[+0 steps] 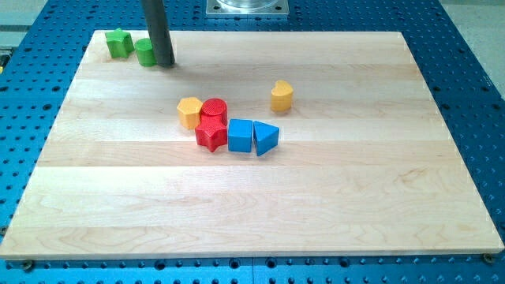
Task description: Slightly slide the green circle diagonally bottom right to the green star
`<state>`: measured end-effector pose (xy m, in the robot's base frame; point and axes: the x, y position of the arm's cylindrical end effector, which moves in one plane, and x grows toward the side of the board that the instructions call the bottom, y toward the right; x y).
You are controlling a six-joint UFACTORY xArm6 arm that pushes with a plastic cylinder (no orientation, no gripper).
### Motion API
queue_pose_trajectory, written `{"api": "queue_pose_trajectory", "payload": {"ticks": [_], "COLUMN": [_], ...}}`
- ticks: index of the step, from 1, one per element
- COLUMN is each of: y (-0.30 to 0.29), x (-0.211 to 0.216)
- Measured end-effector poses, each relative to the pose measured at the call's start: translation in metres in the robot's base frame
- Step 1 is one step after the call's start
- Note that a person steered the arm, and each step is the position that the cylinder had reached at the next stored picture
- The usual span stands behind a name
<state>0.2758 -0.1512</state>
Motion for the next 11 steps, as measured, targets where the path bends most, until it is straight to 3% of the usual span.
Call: {"api": "queue_pose_trajectory", "payload": {"ticks": [1, 2, 3, 4, 5, 6, 7, 8, 9, 11], "y": [0.029, -0.019, -0.041, -0.004, -0.096, -0.150, -0.104, -0.129, -0.101, -0.043], "x": [-0.014, -0.031, -0.021, 0.006, 0.068, 0.054, 0.048, 0.026, 0.017, 0.041]}}
